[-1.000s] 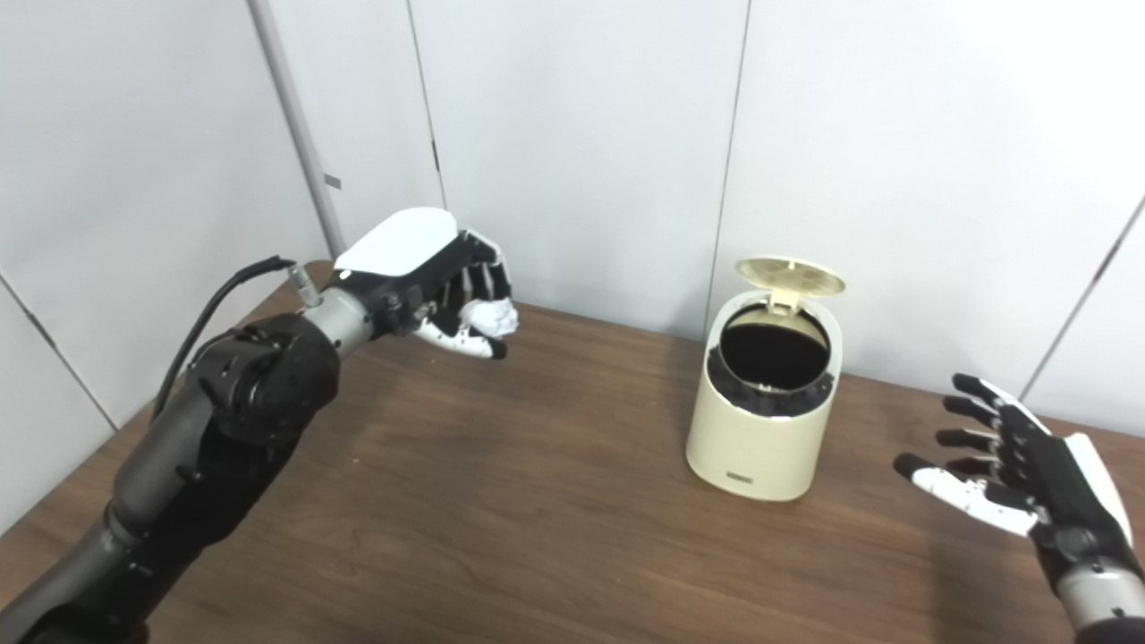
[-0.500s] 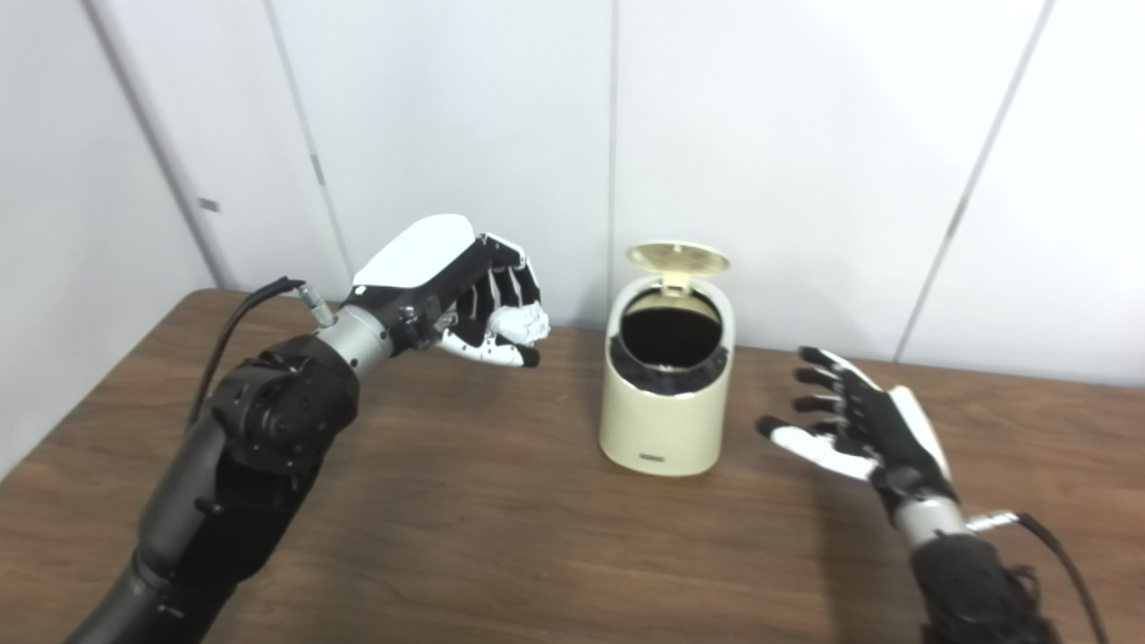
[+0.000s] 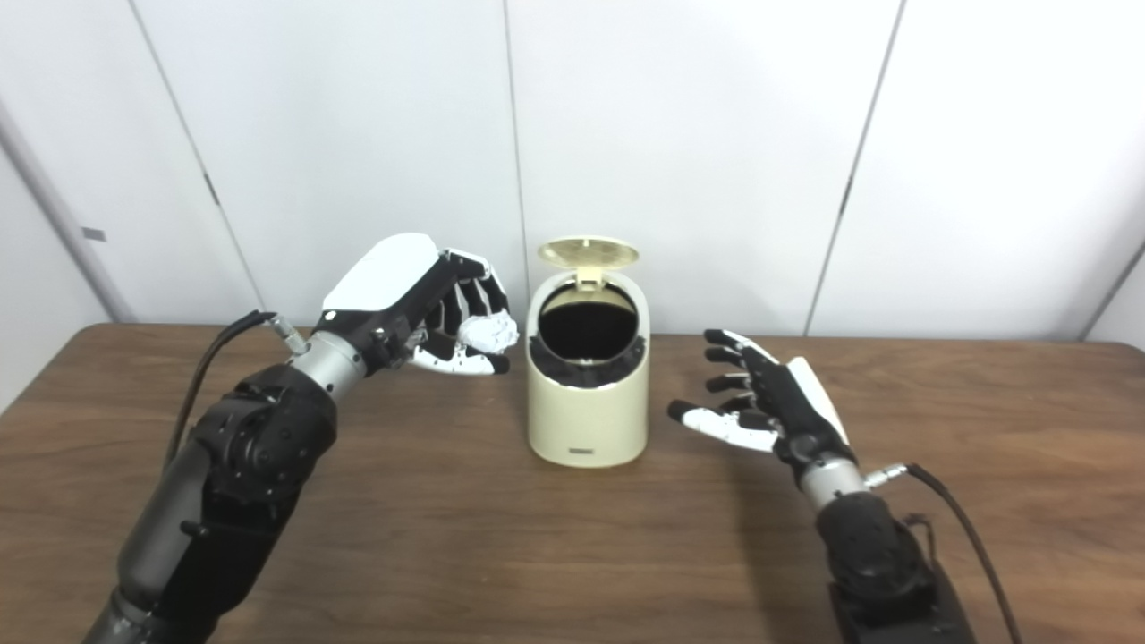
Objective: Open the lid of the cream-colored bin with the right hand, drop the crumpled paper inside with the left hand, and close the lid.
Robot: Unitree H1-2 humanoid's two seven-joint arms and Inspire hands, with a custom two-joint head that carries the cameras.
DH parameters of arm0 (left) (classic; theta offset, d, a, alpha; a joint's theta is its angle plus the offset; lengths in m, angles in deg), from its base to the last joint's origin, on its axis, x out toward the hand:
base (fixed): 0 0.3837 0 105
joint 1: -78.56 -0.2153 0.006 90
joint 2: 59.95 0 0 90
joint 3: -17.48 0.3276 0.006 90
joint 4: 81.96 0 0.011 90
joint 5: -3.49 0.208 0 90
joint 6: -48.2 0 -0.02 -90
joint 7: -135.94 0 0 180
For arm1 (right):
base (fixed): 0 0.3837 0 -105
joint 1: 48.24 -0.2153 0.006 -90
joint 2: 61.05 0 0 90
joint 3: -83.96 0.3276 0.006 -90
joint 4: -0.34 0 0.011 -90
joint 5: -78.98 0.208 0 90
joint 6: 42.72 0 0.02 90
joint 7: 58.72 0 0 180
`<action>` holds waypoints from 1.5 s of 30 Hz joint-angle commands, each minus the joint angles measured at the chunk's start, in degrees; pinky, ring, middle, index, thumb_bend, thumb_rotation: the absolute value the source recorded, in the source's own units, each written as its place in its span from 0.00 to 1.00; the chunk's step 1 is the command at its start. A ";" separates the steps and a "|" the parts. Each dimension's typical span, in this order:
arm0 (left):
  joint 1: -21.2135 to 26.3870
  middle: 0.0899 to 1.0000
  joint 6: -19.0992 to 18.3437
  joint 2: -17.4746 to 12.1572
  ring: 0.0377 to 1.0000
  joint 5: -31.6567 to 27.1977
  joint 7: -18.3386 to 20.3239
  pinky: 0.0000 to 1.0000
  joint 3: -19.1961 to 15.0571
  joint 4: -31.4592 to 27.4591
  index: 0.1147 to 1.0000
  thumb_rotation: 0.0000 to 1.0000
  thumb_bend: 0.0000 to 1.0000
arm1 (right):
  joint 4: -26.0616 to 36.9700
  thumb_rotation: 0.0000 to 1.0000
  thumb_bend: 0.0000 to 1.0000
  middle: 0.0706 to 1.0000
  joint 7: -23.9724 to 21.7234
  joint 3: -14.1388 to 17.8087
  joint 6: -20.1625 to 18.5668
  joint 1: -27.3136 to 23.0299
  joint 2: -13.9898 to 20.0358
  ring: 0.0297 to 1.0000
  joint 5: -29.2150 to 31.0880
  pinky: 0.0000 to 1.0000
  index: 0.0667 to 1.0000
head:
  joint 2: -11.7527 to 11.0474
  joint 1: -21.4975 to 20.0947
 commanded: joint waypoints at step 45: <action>8.12 0.43 6.72 7.50 0.35 -0.63 -9.81 0.34 3.46 12.57 0.46 0.00 0.50 | 2.68 0.37 0.57 0.82 1.52 0.51 -0.17 -0.65 -1.23 0.73 -0.74 0.61 0.85 | -0.12 -1.36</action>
